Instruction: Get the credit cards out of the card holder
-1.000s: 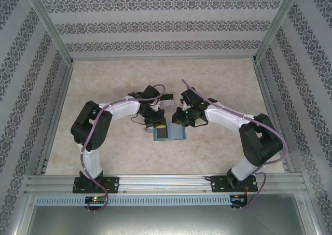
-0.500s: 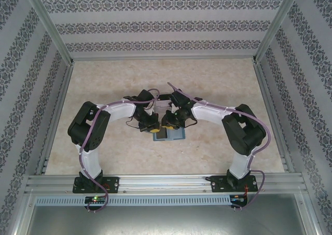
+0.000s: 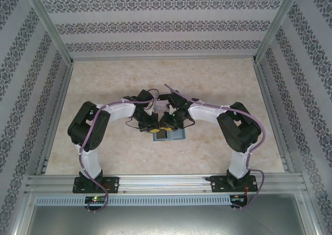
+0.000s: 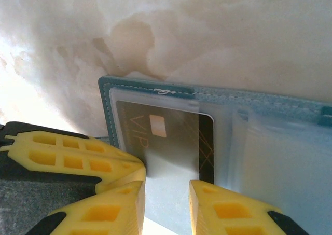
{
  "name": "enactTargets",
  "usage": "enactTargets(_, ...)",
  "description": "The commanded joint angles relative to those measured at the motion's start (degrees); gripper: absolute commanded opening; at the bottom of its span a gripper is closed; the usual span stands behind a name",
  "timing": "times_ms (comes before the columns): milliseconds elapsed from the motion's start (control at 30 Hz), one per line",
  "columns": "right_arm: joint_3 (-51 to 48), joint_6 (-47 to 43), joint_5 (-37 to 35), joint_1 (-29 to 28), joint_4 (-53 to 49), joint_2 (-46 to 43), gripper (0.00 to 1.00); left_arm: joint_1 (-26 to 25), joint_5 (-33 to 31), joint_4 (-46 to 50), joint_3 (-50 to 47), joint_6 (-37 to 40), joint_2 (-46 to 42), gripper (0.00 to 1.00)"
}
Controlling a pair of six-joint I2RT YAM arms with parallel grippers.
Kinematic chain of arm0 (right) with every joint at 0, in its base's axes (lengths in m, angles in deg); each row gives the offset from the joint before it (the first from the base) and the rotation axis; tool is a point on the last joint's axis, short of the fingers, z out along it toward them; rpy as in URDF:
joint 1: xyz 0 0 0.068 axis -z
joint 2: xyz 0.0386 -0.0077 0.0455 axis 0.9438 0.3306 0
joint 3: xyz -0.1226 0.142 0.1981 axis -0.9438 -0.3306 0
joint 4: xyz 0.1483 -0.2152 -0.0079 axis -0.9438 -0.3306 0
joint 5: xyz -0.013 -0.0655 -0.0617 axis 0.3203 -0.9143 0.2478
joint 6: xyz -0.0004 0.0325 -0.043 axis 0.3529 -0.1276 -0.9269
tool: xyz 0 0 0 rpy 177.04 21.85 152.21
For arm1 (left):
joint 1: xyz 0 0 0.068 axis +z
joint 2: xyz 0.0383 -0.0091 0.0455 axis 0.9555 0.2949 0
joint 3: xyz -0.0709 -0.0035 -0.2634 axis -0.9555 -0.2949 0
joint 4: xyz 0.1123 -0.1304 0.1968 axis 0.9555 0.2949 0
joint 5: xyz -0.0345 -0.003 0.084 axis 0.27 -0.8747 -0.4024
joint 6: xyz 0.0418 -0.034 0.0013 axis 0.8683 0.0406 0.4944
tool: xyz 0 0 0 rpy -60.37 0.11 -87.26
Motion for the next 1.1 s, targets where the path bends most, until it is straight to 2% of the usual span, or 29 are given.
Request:
enactTargets(0, 1.1, -0.6, -0.6, -0.7, -0.6, 0.6, 0.29, 0.4, -1.0, 0.6, -1.1, 1.4, -1.2, 0.0)
enactTargets(767, 3.2, -4.3, -7.7, -1.9, -7.6, 0.6, 0.3, 0.4, -1.0, 1.3, -0.6, 1.3, -1.7, 0.0)
enactTargets(1067, 2.4, -3.3, -6.8, -2.3, -6.4, -3.0, 0.2, 0.5, -1.2, 1.8, -0.2, 1.3, -1.7, 0.0)
